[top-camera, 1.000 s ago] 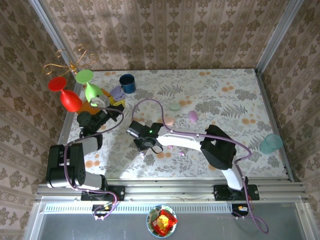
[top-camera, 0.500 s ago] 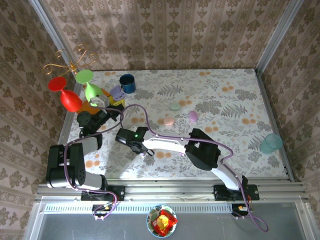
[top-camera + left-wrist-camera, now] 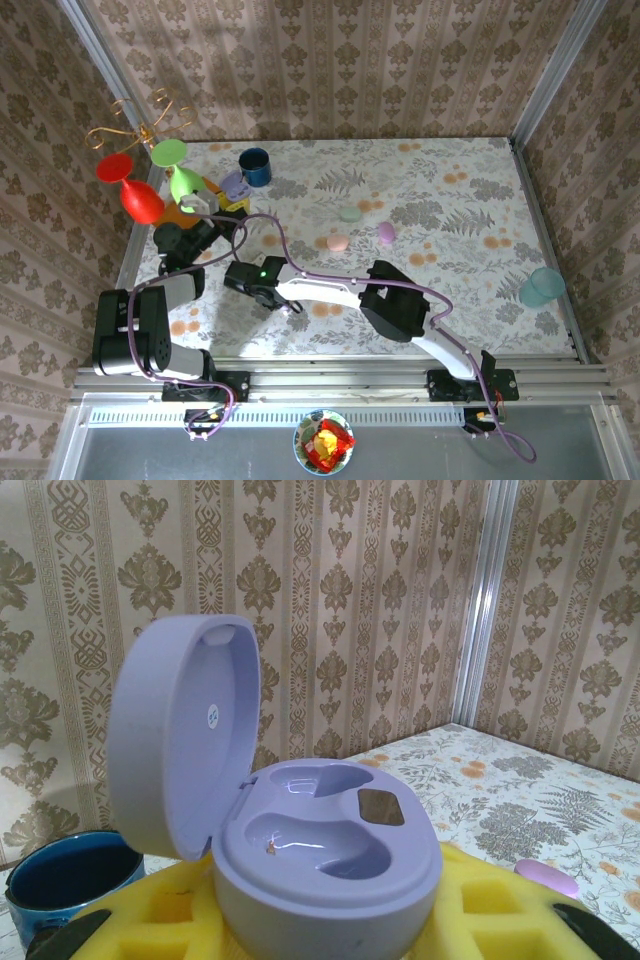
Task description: Insert the wireless bluetooth earbuds into the charging case
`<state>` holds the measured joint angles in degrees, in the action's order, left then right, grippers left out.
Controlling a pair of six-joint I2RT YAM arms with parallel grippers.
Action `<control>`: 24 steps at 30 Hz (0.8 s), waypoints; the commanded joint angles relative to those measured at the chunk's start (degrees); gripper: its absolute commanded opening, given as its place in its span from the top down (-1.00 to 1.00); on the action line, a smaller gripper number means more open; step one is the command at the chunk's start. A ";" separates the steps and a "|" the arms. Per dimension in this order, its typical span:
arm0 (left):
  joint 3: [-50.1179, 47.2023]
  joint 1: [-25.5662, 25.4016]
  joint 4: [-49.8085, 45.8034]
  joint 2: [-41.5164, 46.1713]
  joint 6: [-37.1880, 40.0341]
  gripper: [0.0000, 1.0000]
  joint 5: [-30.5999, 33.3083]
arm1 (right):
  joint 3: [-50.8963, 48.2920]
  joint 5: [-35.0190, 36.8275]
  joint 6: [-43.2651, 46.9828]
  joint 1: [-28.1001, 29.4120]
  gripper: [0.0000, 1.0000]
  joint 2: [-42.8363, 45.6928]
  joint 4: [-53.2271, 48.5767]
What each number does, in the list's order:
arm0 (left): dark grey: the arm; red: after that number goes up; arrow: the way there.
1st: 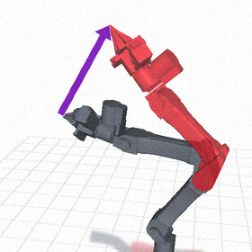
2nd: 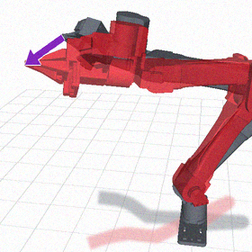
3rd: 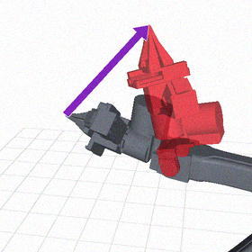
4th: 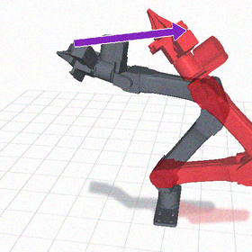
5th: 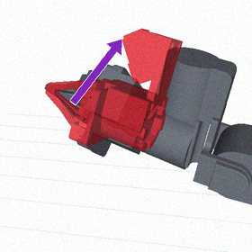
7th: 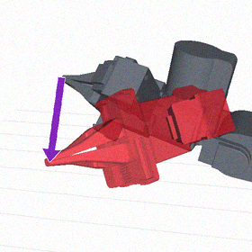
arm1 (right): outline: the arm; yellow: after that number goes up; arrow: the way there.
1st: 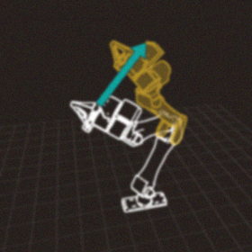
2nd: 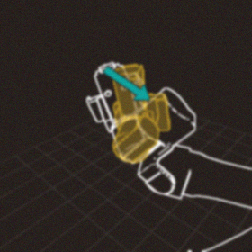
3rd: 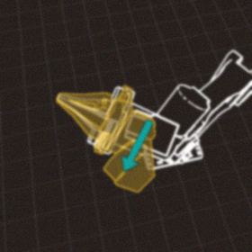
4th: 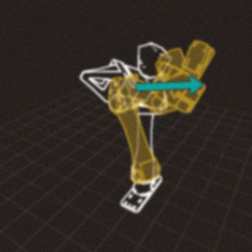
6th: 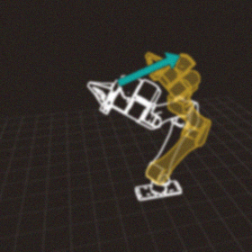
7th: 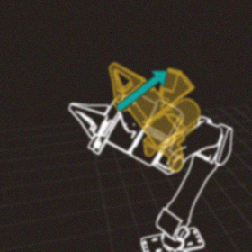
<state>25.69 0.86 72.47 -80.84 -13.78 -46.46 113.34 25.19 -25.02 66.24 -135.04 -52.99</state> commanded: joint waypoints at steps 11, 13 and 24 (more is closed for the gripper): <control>0.42 0.46 1.41 1.19 -0.02 0.36 -0.49 | 4.04 1.35 1.35 0.27 0.31 -3.64 -4.66; 0.38 0.46 1.49 1.32 -0.02 0.36 -0.53 | 4.12 1.73 1.20 0.30 0.32 -3.82 -4.68; 0.17 0.46 1.45 2.26 -0.34 0.35 -0.90 | 4.86 2.14 1.82 0.30 0.46 -4.53 -5.92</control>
<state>25.69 1.19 72.44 -80.34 -13.78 -46.44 116.38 25.34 -23.86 66.28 -137.78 -56.07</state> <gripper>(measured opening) 0.350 0.273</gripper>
